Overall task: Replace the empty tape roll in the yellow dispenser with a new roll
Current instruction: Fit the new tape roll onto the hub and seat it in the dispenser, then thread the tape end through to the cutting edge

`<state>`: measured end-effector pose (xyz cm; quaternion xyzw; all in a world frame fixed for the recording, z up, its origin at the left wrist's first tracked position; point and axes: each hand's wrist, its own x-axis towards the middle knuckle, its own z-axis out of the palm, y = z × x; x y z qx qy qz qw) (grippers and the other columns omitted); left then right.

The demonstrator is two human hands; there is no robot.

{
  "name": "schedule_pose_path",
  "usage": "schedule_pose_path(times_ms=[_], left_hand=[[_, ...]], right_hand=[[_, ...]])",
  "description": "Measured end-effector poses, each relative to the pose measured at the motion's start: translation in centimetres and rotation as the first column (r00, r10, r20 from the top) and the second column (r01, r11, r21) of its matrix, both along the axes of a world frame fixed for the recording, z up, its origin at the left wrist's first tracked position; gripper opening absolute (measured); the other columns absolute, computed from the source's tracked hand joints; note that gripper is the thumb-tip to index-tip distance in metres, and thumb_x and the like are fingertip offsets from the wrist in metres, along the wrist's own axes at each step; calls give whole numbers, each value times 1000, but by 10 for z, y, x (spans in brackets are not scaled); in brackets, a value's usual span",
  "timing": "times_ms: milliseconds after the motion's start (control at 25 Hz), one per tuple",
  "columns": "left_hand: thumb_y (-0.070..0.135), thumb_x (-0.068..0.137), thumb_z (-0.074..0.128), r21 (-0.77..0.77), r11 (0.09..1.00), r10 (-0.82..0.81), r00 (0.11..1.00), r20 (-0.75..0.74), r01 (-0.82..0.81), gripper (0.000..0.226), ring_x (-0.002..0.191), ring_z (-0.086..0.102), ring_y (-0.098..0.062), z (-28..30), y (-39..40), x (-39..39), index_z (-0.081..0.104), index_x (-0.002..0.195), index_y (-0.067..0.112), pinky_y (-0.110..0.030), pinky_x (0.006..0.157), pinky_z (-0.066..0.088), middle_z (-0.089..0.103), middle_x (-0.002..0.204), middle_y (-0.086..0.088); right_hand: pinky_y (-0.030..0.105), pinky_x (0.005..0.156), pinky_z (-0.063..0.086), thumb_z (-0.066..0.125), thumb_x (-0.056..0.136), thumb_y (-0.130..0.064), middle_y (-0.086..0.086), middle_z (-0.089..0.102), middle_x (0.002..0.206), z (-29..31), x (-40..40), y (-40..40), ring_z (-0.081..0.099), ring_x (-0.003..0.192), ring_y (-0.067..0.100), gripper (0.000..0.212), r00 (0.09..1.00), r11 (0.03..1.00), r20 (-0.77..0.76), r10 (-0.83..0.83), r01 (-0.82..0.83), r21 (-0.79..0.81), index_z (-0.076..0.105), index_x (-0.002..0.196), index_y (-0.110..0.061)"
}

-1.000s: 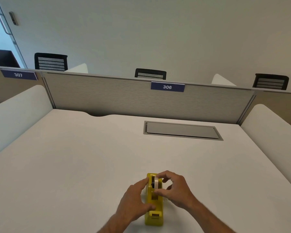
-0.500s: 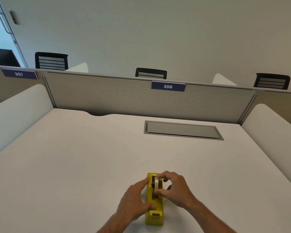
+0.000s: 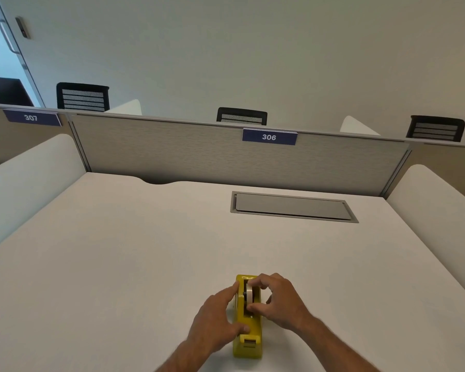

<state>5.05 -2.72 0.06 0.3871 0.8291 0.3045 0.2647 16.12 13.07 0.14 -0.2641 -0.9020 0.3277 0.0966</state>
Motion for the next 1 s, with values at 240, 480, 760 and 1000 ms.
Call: schedule_pose_path(times_ms=[240,480,760,1000], left_hand=[[49,73,80,2,1000,-16,1000,0,16,101,137,42,-15,2,1,0,19,152,40,-39,115,39,38,156,11],[52,70,81,3,1000,-13,1000,-12,13,101,135,42,-13,0,0,-1,22,151,41,-36,114,39,40,154,13],[56,66,81,-1,1000,-10,999,-37,10,104,134,43,-12,-2,1,-2,22,150,44,-34,112,41,42,153,14],[53,68,78,61,997,-47,998,-30,49,93,134,43,-13,-3,2,-4,32,148,40,-38,113,41,40,153,14]], right_hand=[[24,78,57,75,60,-53,-14,60,103,-2,0,0,57,95,4,52,1000,997,31,3,-5,74,64,110,-45],[25,78,57,76,65,-54,-14,63,106,-8,4,-4,56,95,6,51,999,991,16,36,-37,131,66,113,-40],[27,79,57,76,66,-50,-13,64,104,-7,8,-6,57,96,7,50,999,991,-4,48,-47,126,65,114,-39],[26,74,58,72,71,-52,-37,56,91,-3,7,-7,58,93,6,40,997,990,-51,50,-43,133,71,108,-36]])
